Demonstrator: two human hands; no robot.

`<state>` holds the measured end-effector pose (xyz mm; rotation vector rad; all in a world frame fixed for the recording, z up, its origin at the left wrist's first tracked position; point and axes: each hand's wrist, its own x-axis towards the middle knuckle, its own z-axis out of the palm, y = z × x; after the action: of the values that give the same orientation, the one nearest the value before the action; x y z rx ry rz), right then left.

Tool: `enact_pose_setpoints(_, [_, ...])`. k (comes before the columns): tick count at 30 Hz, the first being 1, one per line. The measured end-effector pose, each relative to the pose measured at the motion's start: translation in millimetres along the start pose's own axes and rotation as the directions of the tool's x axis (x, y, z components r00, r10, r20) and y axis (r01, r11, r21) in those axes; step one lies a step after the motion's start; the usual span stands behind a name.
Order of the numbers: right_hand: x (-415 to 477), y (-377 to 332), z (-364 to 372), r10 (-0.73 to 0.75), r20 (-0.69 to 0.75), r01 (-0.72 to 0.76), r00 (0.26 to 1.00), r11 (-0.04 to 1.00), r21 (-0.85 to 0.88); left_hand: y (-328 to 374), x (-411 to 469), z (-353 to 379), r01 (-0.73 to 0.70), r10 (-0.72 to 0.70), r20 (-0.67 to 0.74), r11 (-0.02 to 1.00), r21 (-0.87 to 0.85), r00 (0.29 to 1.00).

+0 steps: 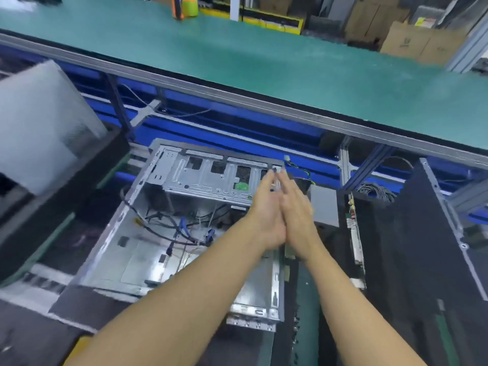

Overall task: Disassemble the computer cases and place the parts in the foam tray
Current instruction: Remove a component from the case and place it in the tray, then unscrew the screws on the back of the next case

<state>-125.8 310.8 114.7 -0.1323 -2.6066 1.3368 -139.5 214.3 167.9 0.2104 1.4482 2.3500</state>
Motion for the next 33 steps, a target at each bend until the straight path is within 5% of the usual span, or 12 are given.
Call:
enact_pose_setpoints(1, [4.5,-5.5,-1.9,0.167,-0.034,-0.161,0.985,0.977,0.143,4.8,1.5,-2.3,-0.134,0.107,0.095,0.923,0.36,0.99])
enact_pose_setpoints(3, [6.3,-22.3,-8.6,0.407,0.096,-0.374,0.908,0.687,0.622,20.7,-6.7,-14.3,-0.47,0.403,0.243,0.726,0.503,0.882])
enact_pose_setpoints(5, [-1.2,-44.1,-13.5,0.358,0.265,-0.38,0.895,0.304,0.874,16.5,-17.6,-35.3,-0.684,0.308,0.611,0.358,0.635,0.729])
enact_pose_setpoints(7, [-11.6,-69.8,-16.9,0.254,0.289,-0.339,0.923,0.184,0.923,11.3,-6.8,-85.4,-0.461,0.143,0.469,-0.084,0.883,0.872])
enact_pose_setpoints(9, [-20.9,-88.5,-14.6,0.144,0.195,-0.235,0.97,0.37,0.899,18.7,-11.0,-129.6,-0.011,0.047,0.016,-0.106,0.994,0.999])
enact_pose_setpoints(11, [-24.3,-94.3,-0.7,0.151,0.21,-0.256,0.966,0.666,0.7,24.0,-19.3,-160.7,-0.006,0.076,0.015,-0.118,0.993,0.997])
enact_pose_setpoints(14, [-22.9,-91.1,34.8,0.401,0.408,-0.408,0.821,0.91,-0.073,36.0,-42.8,-188.3,-0.081,0.031,0.079,0.083,0.993,0.996])
enact_pose_setpoints(17, [-15.5,-65.9,79.2,0.501,0.467,-0.123,0.729,0.767,-0.63,39.5,-61.2,-219.3,-0.036,0.03,0.036,0.002,0.999,0.999])
enact_pose_setpoints(20, [-15.4,-34.3,116.8,0.623,0.43,0.056,0.653,0.526,-0.848,36.2,-84.3,-247.8,-0.059,-0.076,0.061,0.018,0.998,0.995])
enact_pose_setpoints(23, [-17.7,-11.0,132.2,0.627,0.372,0.108,0.685,0.418,-0.902,27.4,-100.5,-262.0,-0.16,-0.081,0.153,-0.095,0.983,0.985])
enact_pose_setpoints(27, [-18.4,-7.9,129.6,0.624,0.369,0.095,0.689,0.427,-0.899,30.2,-103.9,-261.6,-0.234,0.003,0.235,0.044,0.971,0.972])
enact_pose_setpoints(33, [-23.6,-36.6,106.3,0.687,0.324,-0.056,0.651,0.468,-0.882,30.2,-102.6,-258.4,-0.293,-0.021,0.294,0.044,0.955,0.955])
